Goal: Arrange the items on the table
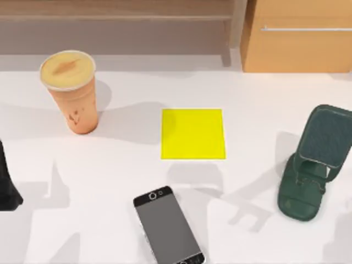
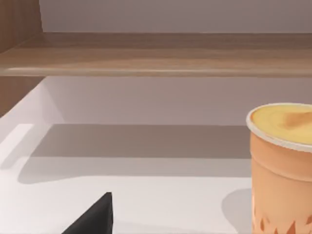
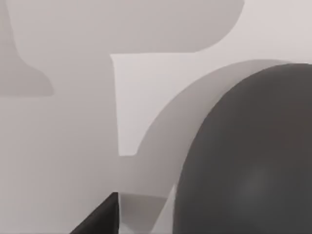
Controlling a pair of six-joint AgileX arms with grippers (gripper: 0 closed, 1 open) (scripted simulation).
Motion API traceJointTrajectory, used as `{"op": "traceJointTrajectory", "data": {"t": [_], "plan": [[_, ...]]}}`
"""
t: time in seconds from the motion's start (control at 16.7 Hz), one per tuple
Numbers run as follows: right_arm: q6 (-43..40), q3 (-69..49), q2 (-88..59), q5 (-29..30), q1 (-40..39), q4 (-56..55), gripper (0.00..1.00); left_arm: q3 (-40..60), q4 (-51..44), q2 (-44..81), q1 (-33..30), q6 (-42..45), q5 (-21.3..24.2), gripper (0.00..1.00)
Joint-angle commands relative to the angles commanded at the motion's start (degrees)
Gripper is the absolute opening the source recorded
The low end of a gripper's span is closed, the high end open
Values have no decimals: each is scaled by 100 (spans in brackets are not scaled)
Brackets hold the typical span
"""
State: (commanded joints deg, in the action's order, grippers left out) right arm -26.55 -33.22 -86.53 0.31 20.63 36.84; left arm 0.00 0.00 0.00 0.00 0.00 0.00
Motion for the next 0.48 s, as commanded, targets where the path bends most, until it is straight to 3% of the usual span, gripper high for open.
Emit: {"op": "traceJointTrajectory", "data": {"t": [0.48], "plan": [[0,0,0,0,0,0,2,0,0,0,0,0,0,100]]}}
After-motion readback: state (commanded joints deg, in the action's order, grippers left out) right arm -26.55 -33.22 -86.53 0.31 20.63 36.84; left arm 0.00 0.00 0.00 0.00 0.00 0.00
